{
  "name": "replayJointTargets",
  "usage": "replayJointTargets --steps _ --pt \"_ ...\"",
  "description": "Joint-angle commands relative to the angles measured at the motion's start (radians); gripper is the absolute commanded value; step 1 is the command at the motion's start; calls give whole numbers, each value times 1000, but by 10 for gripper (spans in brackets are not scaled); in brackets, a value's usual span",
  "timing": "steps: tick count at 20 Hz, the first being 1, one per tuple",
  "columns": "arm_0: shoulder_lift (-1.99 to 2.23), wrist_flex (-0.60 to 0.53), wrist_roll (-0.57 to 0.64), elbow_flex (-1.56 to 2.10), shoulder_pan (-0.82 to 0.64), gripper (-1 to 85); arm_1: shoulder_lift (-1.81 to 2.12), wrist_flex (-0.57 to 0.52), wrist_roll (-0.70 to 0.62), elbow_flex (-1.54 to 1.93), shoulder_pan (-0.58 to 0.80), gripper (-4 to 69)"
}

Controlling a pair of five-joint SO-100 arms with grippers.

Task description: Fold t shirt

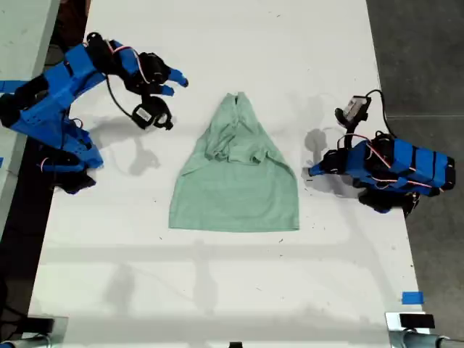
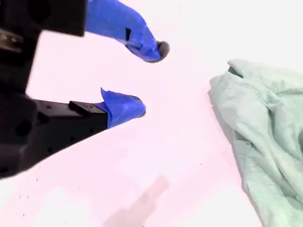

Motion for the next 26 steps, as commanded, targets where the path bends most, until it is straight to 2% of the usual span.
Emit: replayJointTargets --steps 1,3,5,7,12,15,19,26 --pt "607 -149 -38 517 -3 -2 5 -8 -15 15 3 21" --pt "977 -256 -117 810 94 -2 5 -8 -15 15 5 21" --pt "1361 -255 -190 1069 149 -2 5 -8 -12 15 6 21" --pt "1290 -308 -221 1152 173 -2 5 -8 -8 15 5 21" --pt "1358 -304 -233 1278 100 -2 5 -8 0 15 2 21" --pt "1358 -225 -267 1305 6 -2 5 -8 2 15 0 21" --pt "1358 -209 -51 1299 -44 -2 5 -8 0 15 3 21" --pt "1356 -195 -61 1308 -3 62 5 -8 25 15 -18 21"
